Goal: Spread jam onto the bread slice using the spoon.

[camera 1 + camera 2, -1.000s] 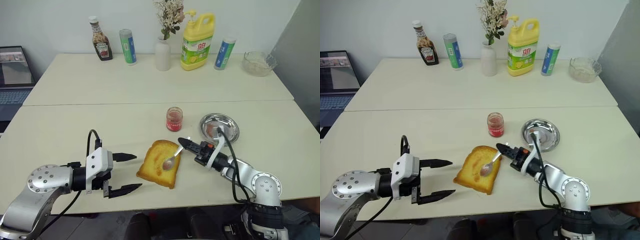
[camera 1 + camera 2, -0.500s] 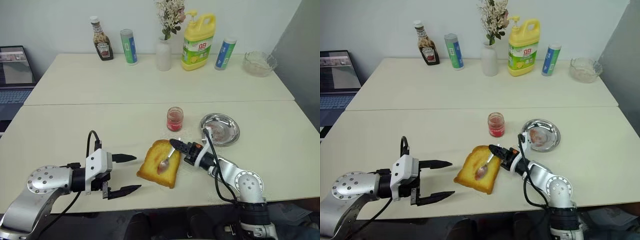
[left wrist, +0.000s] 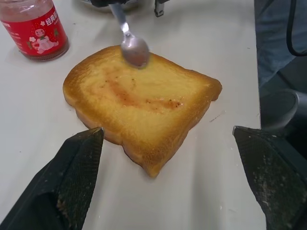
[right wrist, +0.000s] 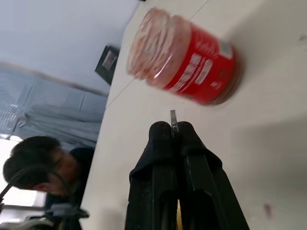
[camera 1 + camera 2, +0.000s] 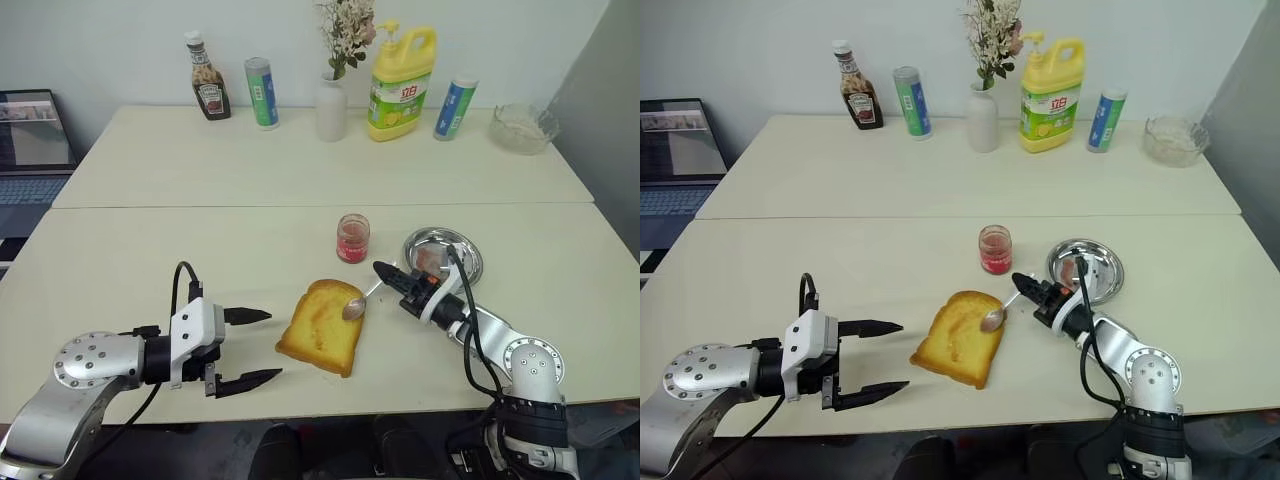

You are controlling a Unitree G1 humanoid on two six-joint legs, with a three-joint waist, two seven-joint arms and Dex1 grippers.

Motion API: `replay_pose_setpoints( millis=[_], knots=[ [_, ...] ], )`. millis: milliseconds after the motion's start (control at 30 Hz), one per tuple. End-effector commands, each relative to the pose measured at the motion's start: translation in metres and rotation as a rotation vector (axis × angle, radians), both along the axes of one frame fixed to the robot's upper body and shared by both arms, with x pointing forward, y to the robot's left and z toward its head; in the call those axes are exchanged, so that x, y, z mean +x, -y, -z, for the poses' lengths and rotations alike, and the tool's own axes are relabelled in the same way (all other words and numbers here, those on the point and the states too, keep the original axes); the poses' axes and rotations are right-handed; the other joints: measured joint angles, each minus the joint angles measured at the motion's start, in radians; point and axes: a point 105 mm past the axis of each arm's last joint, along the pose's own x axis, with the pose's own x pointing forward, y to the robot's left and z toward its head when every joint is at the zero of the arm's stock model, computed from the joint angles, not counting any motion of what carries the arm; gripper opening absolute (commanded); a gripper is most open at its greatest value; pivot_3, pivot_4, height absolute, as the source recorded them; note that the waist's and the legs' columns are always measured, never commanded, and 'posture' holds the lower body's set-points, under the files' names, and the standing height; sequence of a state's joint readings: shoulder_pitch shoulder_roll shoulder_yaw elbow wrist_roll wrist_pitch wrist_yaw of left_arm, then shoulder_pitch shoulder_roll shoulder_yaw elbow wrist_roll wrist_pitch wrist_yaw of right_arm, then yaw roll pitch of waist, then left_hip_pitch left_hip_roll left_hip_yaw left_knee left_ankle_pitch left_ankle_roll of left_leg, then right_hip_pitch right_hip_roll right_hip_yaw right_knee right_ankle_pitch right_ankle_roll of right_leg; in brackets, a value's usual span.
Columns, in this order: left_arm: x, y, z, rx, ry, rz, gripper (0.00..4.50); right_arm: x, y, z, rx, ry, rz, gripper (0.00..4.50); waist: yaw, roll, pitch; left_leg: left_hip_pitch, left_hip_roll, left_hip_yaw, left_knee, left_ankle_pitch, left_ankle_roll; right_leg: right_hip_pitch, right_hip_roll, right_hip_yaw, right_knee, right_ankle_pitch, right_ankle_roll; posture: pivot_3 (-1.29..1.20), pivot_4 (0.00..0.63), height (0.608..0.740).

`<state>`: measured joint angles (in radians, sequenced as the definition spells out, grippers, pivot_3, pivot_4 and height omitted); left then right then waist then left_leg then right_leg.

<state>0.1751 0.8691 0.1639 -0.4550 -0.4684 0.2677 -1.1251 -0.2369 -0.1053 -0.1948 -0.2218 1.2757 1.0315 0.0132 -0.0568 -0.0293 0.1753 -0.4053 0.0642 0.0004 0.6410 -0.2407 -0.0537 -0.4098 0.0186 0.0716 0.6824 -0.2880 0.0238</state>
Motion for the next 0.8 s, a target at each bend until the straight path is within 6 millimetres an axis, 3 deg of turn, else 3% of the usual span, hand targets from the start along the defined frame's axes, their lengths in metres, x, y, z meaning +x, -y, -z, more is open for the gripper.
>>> replay_pose_setpoints(
  millis=[33,267,433,600,800],
  knots=[
    [0.002,-0.002,-0.007,0.003,0.039,0.000,4.50,-0.013,-0.022,-0.013,0.021,0.050,-0.085,0.03,-0.001,0.000,0.000,0.000,0.000,0.000,0.000,0.000,0.000,0.000,0.000,0.000,0.000,0.000,0.000,0.00,0.150,0.740],
    [0.003,0.001,-0.007,0.001,0.039,0.007,4.50,-0.004,-0.049,0.002,-0.076,0.056,-0.088,0.03,-0.001,0.000,0.000,0.000,0.000,0.000,0.000,0.000,0.000,0.000,0.000,0.000,0.000,-0.001,0.001,0.00,0.150,0.740],
    [0.002,0.001,-0.007,0.002,0.038,0.011,4.50,0.008,-0.051,0.004,-0.079,0.053,-0.031,0.03,-0.001,0.000,0.000,0.000,0.000,0.000,0.000,0.000,0.000,0.000,0.001,0.000,0.000,-0.001,0.001,0.00,0.150,0.740],
    [0.002,0.003,-0.007,-0.002,0.040,0.012,4.50,0.024,-0.029,0.004,-0.035,0.010,0.096,0.03,0.000,0.000,0.000,0.000,0.000,0.000,0.000,0.000,0.000,0.000,0.000,0.000,0.000,0.000,0.000,0.00,0.150,0.740],
    [0.003,0.005,-0.009,-0.012,0.047,0.010,4.50,0.013,-0.005,0.009,-0.052,-0.006,0.101,0.03,0.001,0.000,0.000,0.000,0.000,0.000,0.000,0.000,0.000,0.000,0.000,0.000,0.000,0.000,0.000,0.00,0.150,0.740]
  ],
)
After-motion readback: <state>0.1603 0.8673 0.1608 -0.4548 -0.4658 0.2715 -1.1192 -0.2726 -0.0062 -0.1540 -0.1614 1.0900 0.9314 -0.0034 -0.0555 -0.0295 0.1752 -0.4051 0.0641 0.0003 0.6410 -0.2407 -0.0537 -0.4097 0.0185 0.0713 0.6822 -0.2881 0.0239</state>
